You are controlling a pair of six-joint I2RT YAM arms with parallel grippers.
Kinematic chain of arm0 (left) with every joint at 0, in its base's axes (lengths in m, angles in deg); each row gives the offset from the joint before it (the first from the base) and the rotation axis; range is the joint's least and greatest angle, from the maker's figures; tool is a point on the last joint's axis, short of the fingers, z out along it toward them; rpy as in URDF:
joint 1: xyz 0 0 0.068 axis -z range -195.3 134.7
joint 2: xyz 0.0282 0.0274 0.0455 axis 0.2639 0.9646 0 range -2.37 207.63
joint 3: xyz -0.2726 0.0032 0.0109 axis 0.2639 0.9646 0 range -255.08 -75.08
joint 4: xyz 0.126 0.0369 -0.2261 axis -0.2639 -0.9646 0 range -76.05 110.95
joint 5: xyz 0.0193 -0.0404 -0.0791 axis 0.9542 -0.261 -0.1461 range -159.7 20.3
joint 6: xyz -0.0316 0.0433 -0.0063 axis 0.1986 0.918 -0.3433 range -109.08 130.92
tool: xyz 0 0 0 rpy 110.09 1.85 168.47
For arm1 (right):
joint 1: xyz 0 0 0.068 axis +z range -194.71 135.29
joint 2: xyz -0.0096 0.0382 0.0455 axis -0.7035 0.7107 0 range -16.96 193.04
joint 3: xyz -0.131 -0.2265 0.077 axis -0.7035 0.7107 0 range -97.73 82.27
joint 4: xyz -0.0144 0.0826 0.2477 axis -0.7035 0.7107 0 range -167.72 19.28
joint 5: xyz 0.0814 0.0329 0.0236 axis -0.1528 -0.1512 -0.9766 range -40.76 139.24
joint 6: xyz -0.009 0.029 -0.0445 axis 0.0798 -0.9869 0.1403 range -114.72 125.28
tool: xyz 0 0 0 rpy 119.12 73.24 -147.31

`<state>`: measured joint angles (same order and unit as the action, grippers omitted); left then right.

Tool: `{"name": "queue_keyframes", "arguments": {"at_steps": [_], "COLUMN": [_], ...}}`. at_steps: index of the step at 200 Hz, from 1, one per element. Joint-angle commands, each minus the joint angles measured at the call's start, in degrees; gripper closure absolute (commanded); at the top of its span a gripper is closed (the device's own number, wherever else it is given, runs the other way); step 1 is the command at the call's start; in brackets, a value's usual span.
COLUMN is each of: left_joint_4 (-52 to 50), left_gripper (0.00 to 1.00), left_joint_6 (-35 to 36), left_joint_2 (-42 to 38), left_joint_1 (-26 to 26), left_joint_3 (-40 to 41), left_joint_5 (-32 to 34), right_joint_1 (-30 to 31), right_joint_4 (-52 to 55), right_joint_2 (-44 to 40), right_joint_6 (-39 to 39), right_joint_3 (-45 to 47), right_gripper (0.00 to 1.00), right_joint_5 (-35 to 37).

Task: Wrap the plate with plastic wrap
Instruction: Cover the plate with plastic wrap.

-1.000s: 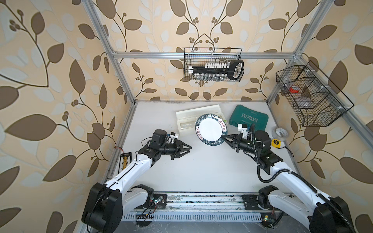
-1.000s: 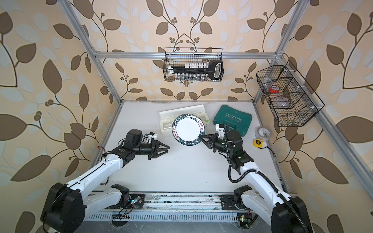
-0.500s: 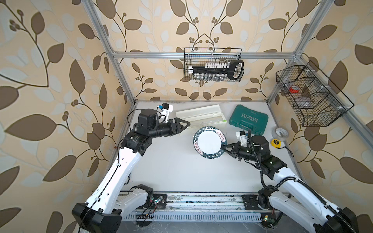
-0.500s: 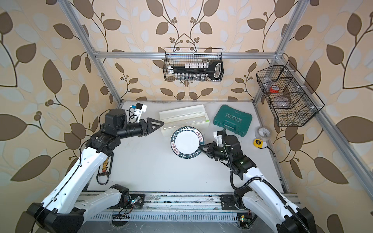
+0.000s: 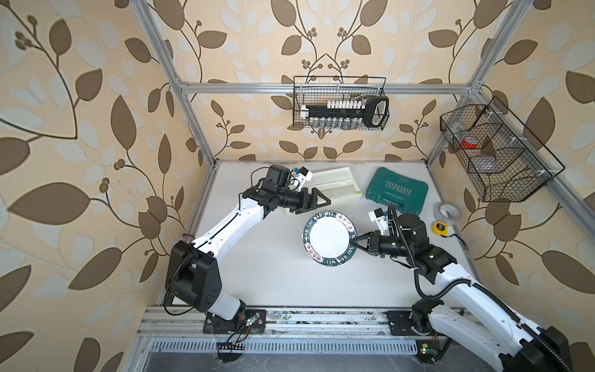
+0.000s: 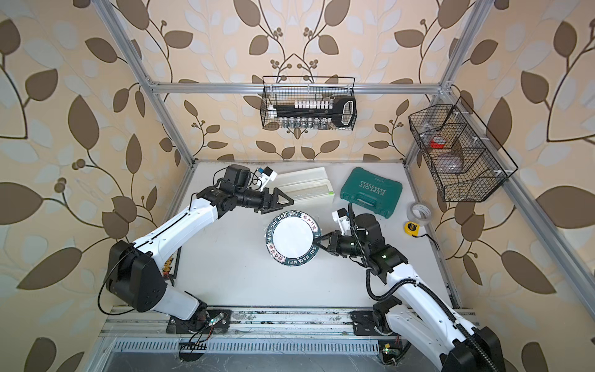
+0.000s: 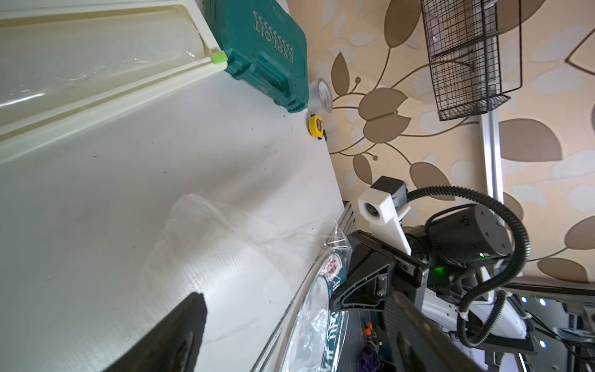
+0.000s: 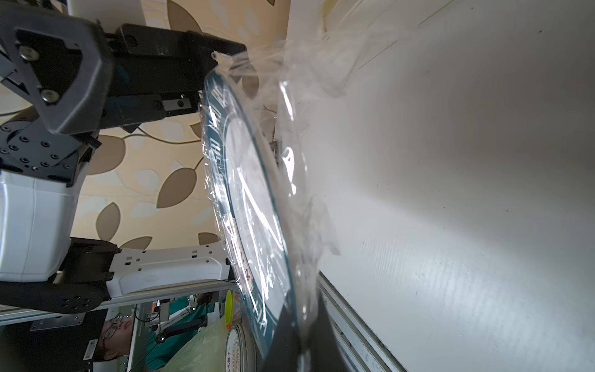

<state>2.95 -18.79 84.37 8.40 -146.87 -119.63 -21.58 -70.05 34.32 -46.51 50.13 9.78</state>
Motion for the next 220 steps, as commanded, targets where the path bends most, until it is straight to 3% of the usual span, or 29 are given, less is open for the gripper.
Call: {"name": "queue_keyframes", "arguments": {"at_steps": [1,43,75,120,140,170,208,220], "left_joint_4": [10.73,24.08,34.05,37.06,36.46,37.61,34.71,32.78], "left_gripper": [0.15,0.20,0.28,0.38,0.48,0.77,0.94,0.99], "left_joint_6": [-5.77,-16.02,-24.59,-27.86,-27.50,-28.20,-24.42,-22.34], "left_joint_2": [-1.30,-7.71,-11.25,-13.87,-14.05,-13.56,-11.66,-11.04], "left_joint_1": [0.72,0.73,0.75,0.65,0.48,0.38,0.29,0.20], "left_joint_3": [3.68,15.22,20.67,23.79,24.91,25.01,22.37,21.58], "left_joint_5": [-7.87,-12.21,-11.52,-9.83,-10.03,-9.39,-10.92,-11.24], "right_joint_1": [0.24,0.24,0.25,0.24,0.24,0.42,0.33,0.11], "right_joint_4": [-6.97,-14.53,-17.66,-20.26,-21.31,-23.31,-21.76,-20.82], "right_joint_2": [0.42,2.98,4.35,4.55,4.57,5.29,5.91,6.49], "right_joint_6": [-2.54,-6.96,-9.60,-13.02,-14.25,-15.92,-13.17,-11.32], "right_joint_3": [-1.11,-0.21,0.58,1.70,2.23,2.31,1.23,0.68], "right_gripper": [1.00,1.00,1.00,1.00,1.00,1.00,1.00,0.87], "right_joint_5": [-0.55,1.34,2.99,5.10,4.98,3.94,3.10,2.30]}}
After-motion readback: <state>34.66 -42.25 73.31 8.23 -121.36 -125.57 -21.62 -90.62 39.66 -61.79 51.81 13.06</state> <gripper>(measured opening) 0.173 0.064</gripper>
